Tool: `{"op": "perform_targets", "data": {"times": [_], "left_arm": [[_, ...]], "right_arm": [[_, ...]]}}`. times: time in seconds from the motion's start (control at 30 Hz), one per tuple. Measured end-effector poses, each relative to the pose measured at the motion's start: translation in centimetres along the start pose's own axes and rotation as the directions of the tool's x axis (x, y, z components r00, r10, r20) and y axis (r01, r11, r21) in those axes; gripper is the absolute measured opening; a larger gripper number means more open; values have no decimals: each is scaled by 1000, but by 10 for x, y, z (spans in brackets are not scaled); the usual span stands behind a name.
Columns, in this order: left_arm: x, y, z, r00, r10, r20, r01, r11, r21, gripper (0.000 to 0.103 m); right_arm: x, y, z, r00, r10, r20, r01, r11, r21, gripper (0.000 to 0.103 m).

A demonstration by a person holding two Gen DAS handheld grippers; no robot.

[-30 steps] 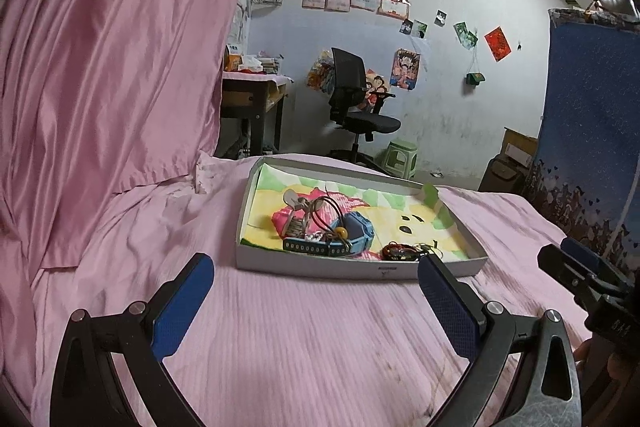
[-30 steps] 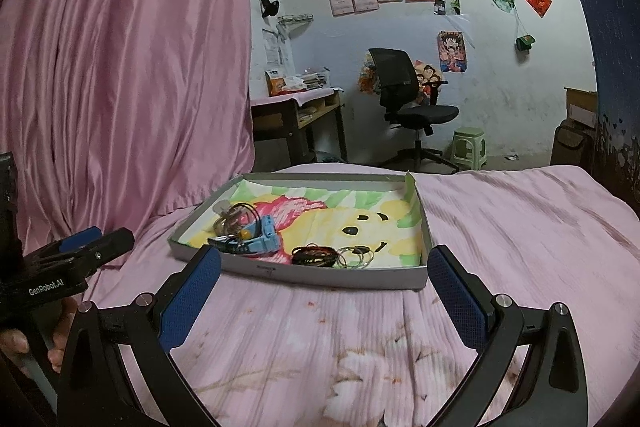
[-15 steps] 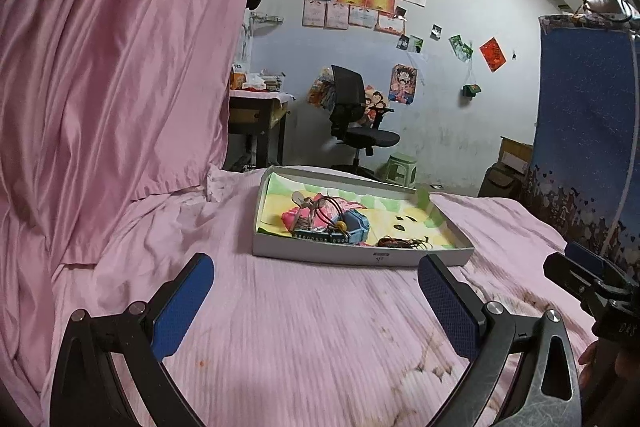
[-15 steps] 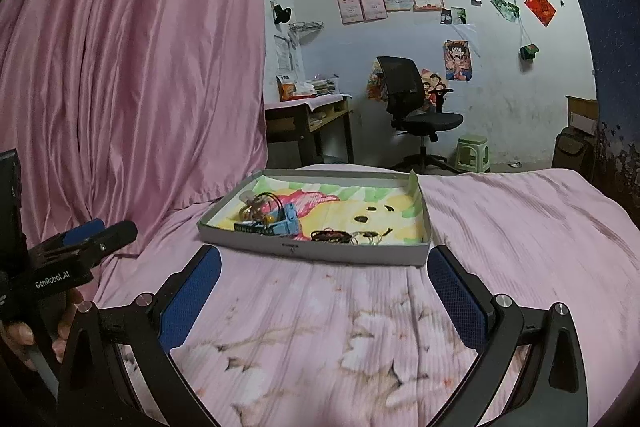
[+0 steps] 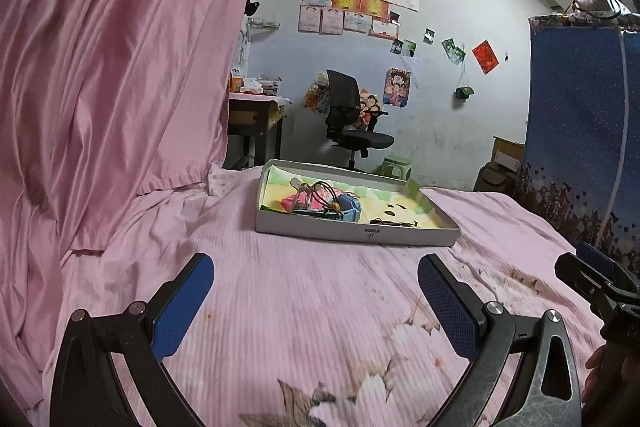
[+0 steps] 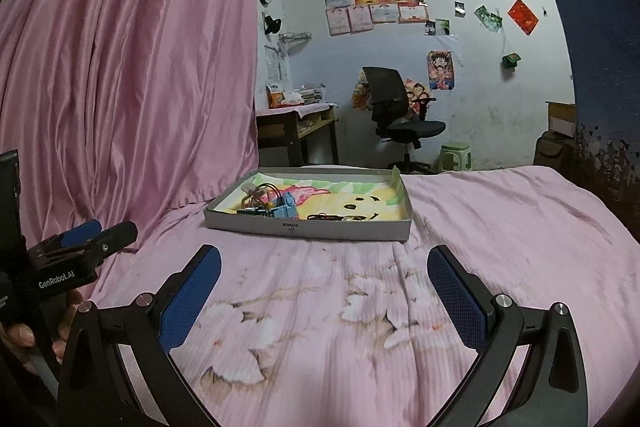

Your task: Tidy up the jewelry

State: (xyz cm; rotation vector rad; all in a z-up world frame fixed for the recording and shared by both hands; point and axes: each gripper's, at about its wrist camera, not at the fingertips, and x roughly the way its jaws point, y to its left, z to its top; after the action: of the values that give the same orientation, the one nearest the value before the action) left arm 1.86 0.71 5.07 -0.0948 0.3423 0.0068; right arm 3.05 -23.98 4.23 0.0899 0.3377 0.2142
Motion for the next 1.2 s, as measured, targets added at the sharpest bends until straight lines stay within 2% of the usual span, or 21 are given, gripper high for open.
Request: {"op": "perform_targets", "data": {"times": [0.53, 1.2], "left_arm": [[-20, -4, -35, 1000, 2, 26, -3, 998, 56, 103], [-21, -3, -45, 1000, -4, 16, 3, 999, 48, 103]], "right_arm": [[-28, 5, -18, 993, -95, 66, 96, 995, 2, 102], [-24, 11, -34, 994, -110, 17, 111, 993, -32, 102]]}}
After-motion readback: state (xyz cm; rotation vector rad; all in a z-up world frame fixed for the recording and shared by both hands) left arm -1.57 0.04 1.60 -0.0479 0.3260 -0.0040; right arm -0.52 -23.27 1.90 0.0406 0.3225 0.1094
